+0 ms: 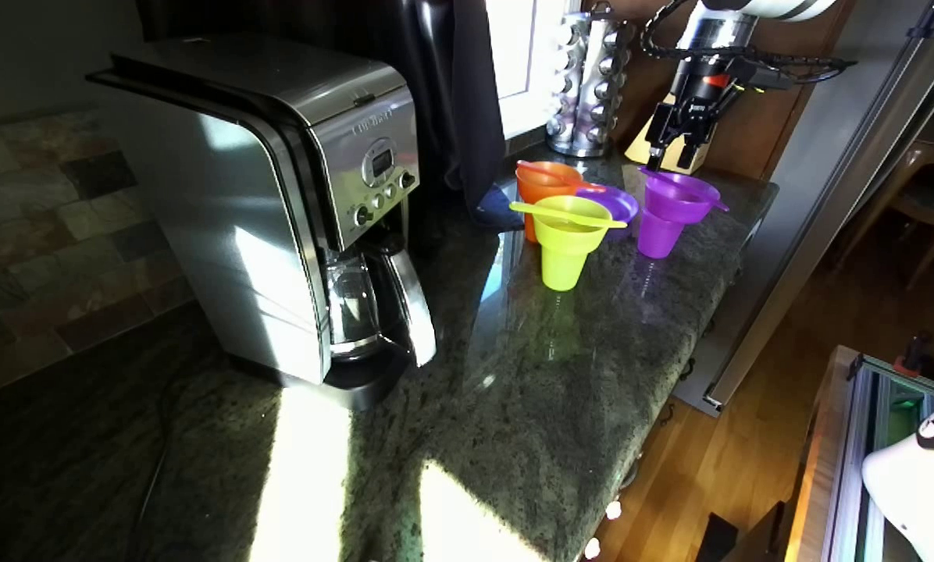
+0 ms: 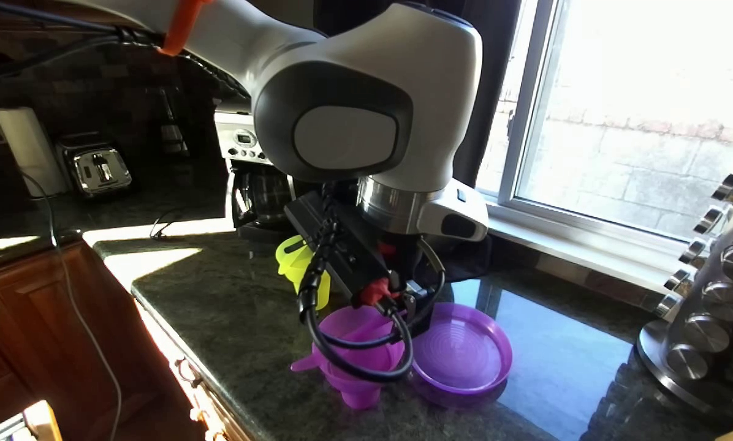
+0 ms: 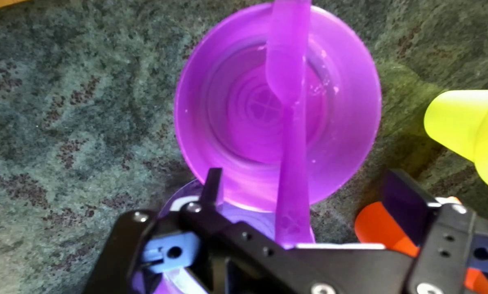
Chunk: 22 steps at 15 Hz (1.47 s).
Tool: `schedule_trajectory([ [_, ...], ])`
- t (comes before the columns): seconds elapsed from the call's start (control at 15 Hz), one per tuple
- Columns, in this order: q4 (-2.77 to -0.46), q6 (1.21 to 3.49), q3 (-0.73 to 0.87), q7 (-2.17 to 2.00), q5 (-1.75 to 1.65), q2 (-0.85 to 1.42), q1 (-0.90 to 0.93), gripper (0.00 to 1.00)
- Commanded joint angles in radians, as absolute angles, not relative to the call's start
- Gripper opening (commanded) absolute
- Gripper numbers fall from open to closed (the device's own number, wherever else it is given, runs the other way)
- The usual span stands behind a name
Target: Move the purple cup forward, then put the purple bowl on the purple cup, then put the purple knife on the purple bowl
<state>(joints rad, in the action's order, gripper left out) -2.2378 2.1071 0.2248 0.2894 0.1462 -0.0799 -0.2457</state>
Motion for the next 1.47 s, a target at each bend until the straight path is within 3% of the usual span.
schedule_trajectory([
  [0.0, -2.28, 2.168, 0.232, 0.274, 0.12, -0.113, -0.239, 1.0],
  [1.4, -2.393, 2.237, 0.259, 0.226, 0.021, -0.339, -0.265, 1.0],
])
